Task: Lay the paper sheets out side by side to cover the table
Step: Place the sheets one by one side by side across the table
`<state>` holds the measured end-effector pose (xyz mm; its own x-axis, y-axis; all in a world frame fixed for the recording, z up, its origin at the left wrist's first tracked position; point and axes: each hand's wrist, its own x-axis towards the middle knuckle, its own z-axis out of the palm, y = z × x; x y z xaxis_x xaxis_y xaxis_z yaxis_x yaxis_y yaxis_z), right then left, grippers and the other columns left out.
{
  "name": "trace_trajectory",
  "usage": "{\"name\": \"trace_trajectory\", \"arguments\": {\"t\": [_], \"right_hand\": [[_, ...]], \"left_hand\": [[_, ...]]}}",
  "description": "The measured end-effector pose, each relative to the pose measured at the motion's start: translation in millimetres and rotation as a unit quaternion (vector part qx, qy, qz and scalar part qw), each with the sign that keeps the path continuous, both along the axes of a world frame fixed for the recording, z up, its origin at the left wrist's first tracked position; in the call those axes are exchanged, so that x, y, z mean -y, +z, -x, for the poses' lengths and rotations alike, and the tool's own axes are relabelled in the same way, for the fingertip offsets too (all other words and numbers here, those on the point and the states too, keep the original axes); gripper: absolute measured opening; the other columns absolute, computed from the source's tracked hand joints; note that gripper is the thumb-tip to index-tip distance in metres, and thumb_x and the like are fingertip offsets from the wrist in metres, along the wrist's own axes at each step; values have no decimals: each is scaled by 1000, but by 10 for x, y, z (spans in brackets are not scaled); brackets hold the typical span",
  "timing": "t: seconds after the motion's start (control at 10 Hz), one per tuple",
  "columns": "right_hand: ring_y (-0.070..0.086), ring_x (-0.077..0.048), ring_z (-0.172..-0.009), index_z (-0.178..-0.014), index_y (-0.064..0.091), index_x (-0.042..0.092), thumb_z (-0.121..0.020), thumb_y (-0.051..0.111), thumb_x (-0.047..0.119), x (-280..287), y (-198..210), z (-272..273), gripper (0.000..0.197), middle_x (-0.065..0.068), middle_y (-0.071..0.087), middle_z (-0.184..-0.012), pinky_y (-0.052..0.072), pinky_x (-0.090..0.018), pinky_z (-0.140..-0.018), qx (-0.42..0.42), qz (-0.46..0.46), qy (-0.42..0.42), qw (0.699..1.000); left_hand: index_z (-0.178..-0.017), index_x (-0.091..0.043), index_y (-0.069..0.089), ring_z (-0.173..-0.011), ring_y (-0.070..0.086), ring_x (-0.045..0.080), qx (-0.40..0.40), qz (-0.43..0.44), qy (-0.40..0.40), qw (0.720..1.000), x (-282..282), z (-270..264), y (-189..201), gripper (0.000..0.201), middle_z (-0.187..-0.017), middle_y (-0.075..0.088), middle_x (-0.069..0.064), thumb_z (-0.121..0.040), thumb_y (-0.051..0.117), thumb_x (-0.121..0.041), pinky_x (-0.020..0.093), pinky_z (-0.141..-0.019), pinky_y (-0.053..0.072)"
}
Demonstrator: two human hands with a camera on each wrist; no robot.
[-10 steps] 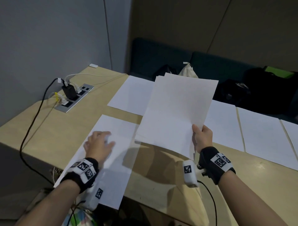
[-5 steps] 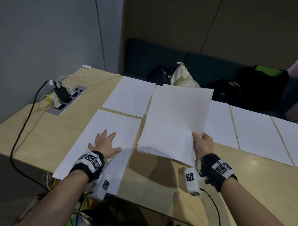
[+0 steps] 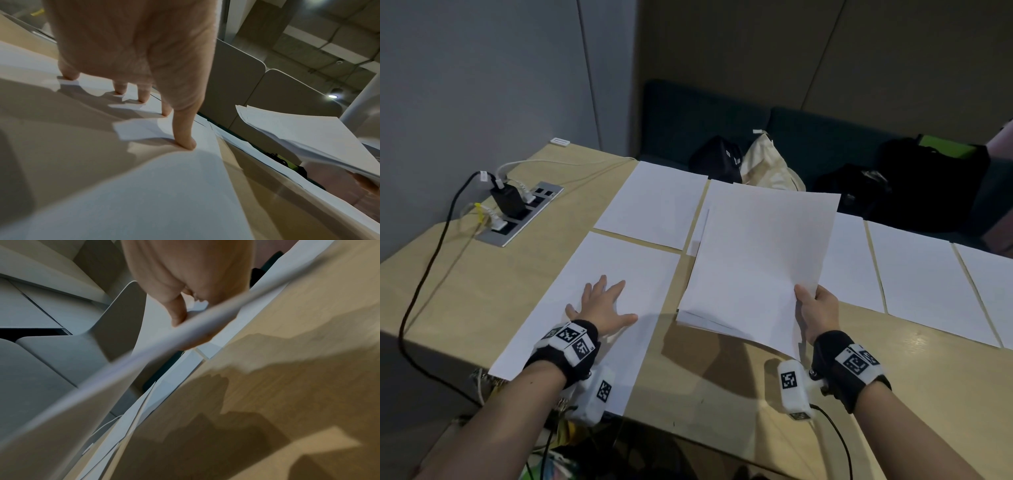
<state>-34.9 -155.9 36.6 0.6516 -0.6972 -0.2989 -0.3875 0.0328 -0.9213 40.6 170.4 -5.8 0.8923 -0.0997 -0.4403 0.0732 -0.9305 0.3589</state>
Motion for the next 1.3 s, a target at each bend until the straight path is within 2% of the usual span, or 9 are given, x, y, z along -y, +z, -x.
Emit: {"name": "trace_trajectory", "arguments": {"t": [0.1,0.4,0.8,0.9,1.0,1.1,1.2,1.3], "right_hand": [[58,-30,-99,-120,55,-6,-92,50,9,-20,-3,-14,32,-22,62,-117,48,-40,-94,1,-4,1,1000],[56,-27,-96,-120,55,-8,-93,49,7,-37,5,-33,31,-24,61,-120,46,-35,-89,6,0,12,1000],[58,-29,-98,-121,55,-7,-93,49,7,-55,4,-50,31,-23,62,-120,47,-37,-91,13,-15,13,1000],[58,-29,-98,-121,55,-6,-93,49,8,-57,-2,-54,32,-23,62,-120,48,-38,-92,10,-17,11,1000],[58,-29,-98,-122,54,-6,-94,49,8,-68,4,-56,32,-22,62,-119,47,-36,-91,13,-27,19,999],[59,-30,-98,-122,53,-8,-94,49,6,-119,18,-53,32,-21,62,-116,48,-40,-94,21,-53,42,997],[66,-24,-84,-122,51,-11,-94,49,5,-164,28,-38,33,-15,64,-101,55,-35,-83,30,-88,85,992],[57,3,-40,-114,53,-6,-95,46,3,-174,56,17,22,-3,64,-71,45,-10,-40,42,-130,139,981]], "left_hand": [[-148,-35,15,-149,-9,23,-1,-1,4,1000,-21,-21,3,81,-161,-6,-2,-82,59,-50,59,-114,5],[-148,-36,16,-149,-8,24,-2,-1,5,1000,-32,-39,3,82,-161,-5,-2,-81,60,-50,59,-113,7],[-148,-36,17,-149,-6,24,-3,-1,1,1000,-12,-50,12,81,-162,-3,-1,-80,61,-50,59,-113,7],[-147,-34,22,-149,-2,24,15,9,9,1000,32,-46,42,77,-161,1,-1,-81,59,-50,57,-114,8],[-139,-31,40,-146,14,21,93,58,45,993,122,-45,104,59,-159,18,-3,-85,55,-47,49,-114,12],[-129,-17,55,-133,40,24,134,209,89,964,276,-59,229,42,-145,45,5,-91,53,-33,39,-110,28],[-130,-5,52,-114,57,23,59,370,130,918,501,-54,393,40,-128,59,12,-94,50,-22,34,-101,43],[-115,-4,61,-75,65,11,46,453,159,876,691,-23,523,25,-99,69,9,-93,50,-9,14,-70,53]]}}
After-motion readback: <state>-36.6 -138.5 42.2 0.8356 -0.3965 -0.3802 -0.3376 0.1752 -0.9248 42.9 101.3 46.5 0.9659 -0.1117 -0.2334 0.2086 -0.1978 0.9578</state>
